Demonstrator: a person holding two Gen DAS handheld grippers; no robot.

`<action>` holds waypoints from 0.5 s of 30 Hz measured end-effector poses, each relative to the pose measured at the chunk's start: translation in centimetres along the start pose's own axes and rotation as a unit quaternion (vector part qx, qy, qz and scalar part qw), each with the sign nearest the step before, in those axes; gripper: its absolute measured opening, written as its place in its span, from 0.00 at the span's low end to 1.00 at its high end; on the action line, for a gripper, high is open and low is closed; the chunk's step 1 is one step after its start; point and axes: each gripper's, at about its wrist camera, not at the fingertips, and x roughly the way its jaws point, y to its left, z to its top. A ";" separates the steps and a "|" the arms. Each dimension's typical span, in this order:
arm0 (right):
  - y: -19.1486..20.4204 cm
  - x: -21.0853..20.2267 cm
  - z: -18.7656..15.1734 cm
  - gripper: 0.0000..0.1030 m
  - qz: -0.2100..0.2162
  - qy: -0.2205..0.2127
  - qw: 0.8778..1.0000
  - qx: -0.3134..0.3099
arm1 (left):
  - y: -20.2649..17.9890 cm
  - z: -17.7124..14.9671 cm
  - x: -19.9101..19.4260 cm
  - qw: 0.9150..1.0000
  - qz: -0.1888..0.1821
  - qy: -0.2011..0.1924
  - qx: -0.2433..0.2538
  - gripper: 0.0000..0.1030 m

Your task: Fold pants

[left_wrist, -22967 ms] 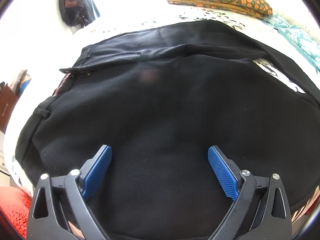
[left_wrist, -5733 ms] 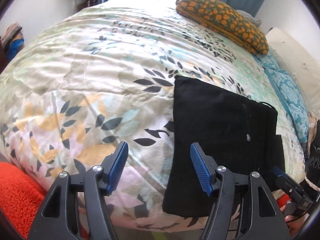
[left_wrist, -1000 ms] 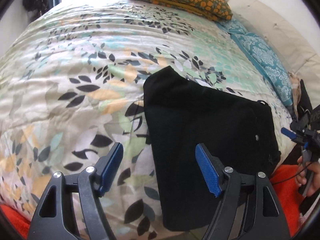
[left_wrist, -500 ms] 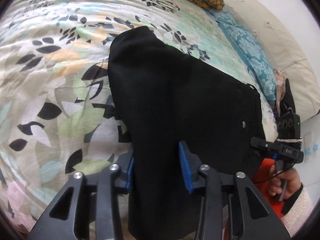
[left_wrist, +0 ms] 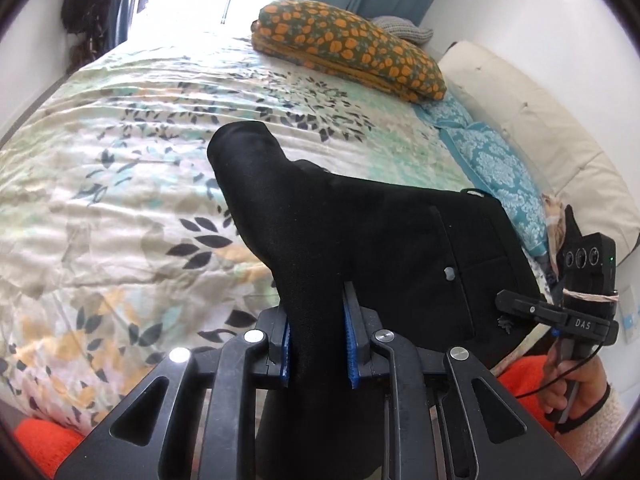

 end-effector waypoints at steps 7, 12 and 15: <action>-1.2 10.8 0.1 0.47 -0.045 0.057 0.997 0.032 | 8.7 -1.3 6.1 0.981 0.187 0.042 -0.038 0.39; -2.2 7.8 -2.7 0.99 -0.142 0.026 0.989 0.042 | 8.6 -4.1 1.7 0.979 0.195 -0.006 -0.059 0.73; 0.3 2.9 -3.3 1.00 -0.208 -0.017 0.977 -0.031 | 4.8 -4.7 -1.0 0.972 0.234 -0.028 -0.011 0.73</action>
